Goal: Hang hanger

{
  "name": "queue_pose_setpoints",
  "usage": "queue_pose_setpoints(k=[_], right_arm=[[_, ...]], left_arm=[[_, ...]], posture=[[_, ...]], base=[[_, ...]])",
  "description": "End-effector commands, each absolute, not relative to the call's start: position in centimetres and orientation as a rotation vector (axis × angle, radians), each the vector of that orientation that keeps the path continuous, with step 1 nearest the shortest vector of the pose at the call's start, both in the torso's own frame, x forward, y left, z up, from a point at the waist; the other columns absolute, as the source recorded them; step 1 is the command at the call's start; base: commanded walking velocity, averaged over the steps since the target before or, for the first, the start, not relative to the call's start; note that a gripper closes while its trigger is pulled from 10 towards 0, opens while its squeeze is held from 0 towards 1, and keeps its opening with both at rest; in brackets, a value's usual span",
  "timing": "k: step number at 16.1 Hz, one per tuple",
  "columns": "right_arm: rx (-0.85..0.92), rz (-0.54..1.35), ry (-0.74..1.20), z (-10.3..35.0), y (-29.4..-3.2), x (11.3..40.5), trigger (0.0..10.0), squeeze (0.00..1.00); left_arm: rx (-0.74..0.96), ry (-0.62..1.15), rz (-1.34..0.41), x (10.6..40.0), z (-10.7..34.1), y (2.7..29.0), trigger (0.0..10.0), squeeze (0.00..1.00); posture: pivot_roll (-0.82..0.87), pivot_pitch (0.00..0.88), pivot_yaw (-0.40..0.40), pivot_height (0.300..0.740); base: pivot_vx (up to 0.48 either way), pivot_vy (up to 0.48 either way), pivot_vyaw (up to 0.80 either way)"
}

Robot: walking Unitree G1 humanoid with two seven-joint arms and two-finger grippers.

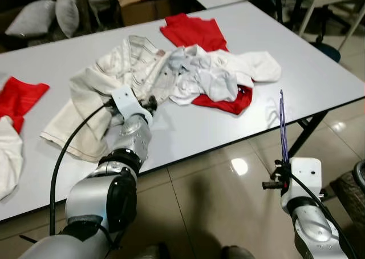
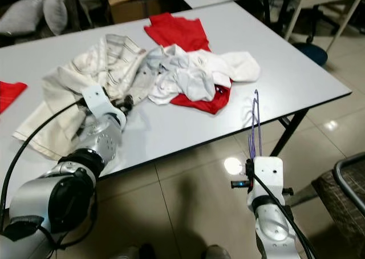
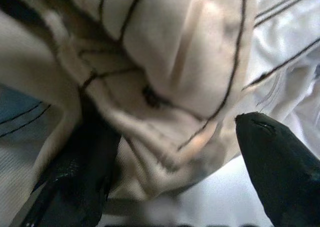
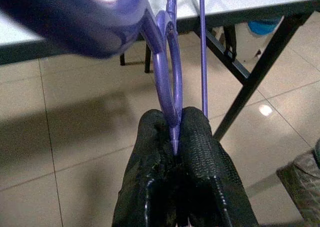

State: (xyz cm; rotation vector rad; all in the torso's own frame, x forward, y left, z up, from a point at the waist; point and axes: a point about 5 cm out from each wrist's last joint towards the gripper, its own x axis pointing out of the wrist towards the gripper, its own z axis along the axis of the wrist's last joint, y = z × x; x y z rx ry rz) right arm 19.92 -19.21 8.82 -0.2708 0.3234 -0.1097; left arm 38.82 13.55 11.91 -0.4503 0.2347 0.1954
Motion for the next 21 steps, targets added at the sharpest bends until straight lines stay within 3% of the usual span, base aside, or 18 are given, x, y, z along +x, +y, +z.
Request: queue_pose_setpoints(k=[1,4,11,12,13,14,19,20,21], right_arm=[[-0.276,-0.102,0.356,8.5,-19.2,19.6,10.0,0.0],[-0.278,-0.112,0.362,8.5,-19.3,19.4,10.0,0.0],[-0.285,-0.085,0.358,8.5,-18.9,19.8,10.0,0.0],[-0.286,-0.084,0.358,8.5,-18.9,19.9,10.0,0.0],[-0.287,-0.083,0.357,8.5,-18.8,20.0,10.0,0.0],[-0.288,-0.08,0.355,8.5,-18.8,20.1,10.0,0.0],[-0.278,-0.083,0.352,8.4,-18.6,20.5,10.0,0.0],[-0.276,-0.085,0.351,8.4,-18.6,20.6,10.0,0.0],[-0.275,-0.087,0.351,8.3,-18.6,20.7,10.0,0.0]], left_arm=[[-0.491,0.192,0.209,39.2,12.8,13.9,10.0,0.0],[-0.535,0.13,0.167,39.1,13.1,13.4,10.0,0.0],[-0.599,-0.093,0.28,38.6,14.1,15.1,10.0,0.0],[-0.592,-0.107,0.284,38.5,14.3,15.1,8.3,0.0],[-0.555,-0.129,0.286,38.5,14.5,15.2,3.4,0.0],[-0.506,-0.151,0.286,38.4,14.7,15.2,0.0,0.0],[-0.591,-0.159,0.301,38.1,14.4,15.1,0.0,0.0],[-0.606,-0.149,0.303,38.0,14.1,15.1,2.4,0.0],[-0.624,-0.119,0.303,38.0,13.7,15.1,1.0,0.0]], posture=[[-0.24,0.162,0.114,0.74],[-0.24,0.155,0.122,0.74],[-0.23,0.129,0.101,0.74],[-0.23,0.126,0.099,0.74],[-0.23,0.126,0.099,0.74],[-0.22,0.123,0.098,0.74],[-0.2,0.116,0.107,0.74],[-0.19,0.116,0.107,0.74],[-0.2,0.118,0.105,0.74]], base=[[0.0,0.0,0.0],[0.0,0.0,0.0],[0.0,0.0,0.0],[0.0,0.0,0.0],[0.0,0.0,0.0],[0.0,0.0,0.0],[0.0,0.0,0.0],[0.0,0.0,0.0],[0.0,0.0,0.0]])
